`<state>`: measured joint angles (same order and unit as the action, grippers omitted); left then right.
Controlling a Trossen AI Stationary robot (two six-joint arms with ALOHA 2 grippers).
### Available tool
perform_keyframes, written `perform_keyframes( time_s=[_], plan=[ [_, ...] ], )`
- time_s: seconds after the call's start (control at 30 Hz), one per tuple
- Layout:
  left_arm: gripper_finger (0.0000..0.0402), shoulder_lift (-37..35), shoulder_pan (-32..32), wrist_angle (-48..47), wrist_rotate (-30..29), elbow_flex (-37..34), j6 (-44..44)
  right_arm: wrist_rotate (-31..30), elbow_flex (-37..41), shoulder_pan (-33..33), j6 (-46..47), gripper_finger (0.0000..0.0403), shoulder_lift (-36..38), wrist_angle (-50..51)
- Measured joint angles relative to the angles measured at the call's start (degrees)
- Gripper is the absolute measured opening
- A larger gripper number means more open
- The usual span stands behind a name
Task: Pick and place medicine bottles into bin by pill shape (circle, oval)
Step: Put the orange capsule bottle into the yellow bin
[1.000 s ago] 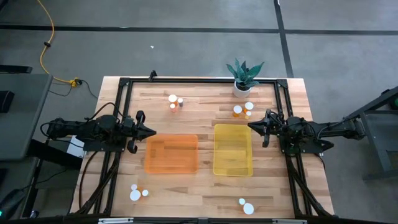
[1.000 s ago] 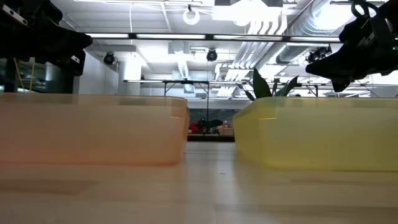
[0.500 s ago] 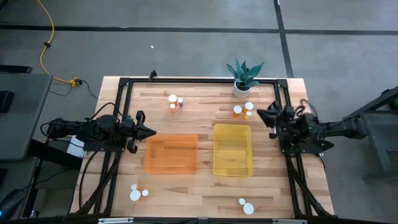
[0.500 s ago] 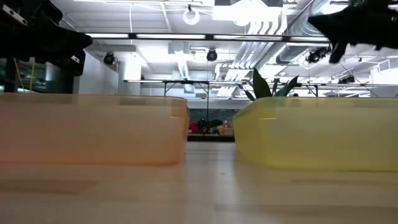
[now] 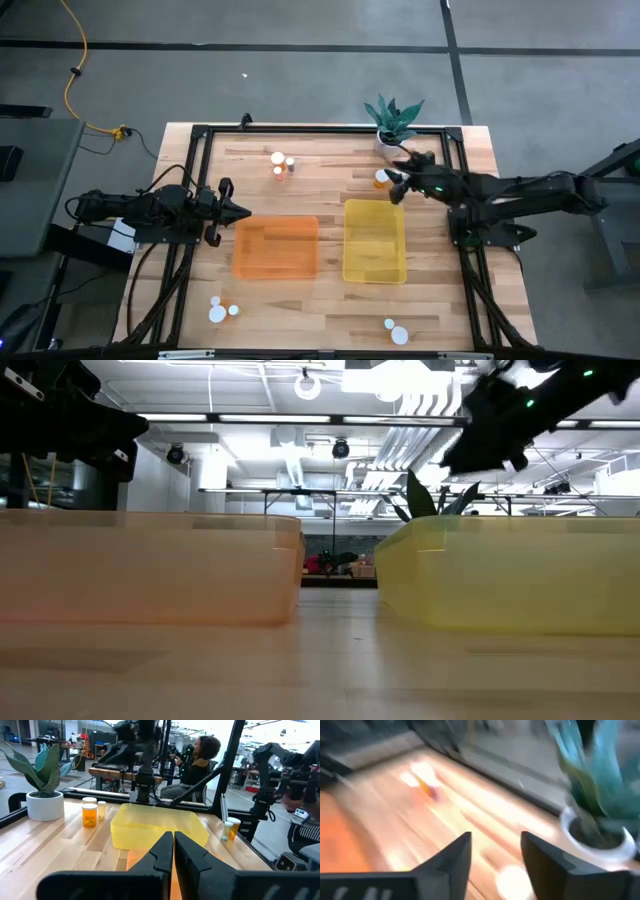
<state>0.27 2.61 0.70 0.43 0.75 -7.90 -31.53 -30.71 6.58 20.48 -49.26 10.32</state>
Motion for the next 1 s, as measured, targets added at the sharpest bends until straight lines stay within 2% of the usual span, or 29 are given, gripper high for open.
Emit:
perform_keyframes(
  time_s=[0.1,0.27,0.57,1.0],
  plan=[
    [0.0005,0.0,0.0,0.0,0.0,0.0,0.0,1.7,-3.9,3.6,3.4,0.0205,-5.6,7.9],
    [0.0005,0.0,0.0,0.0,0.0,0.0,0.0,4.9,-6.3,7.0,5.5,0.0234,-13.4,8.4],
    [0.0005,0.0,0.0,0.0,0.0,0.0,0.0,5.3,-7.2,8.8,8.7,0.0236,-23.4,7.7],
    [0.0005,0.0,0.0,0.0,0.0,0.0,0.0,6.8,-7.2,10.7,9.3,0.0236,-29.2,4.8]
  ],
)
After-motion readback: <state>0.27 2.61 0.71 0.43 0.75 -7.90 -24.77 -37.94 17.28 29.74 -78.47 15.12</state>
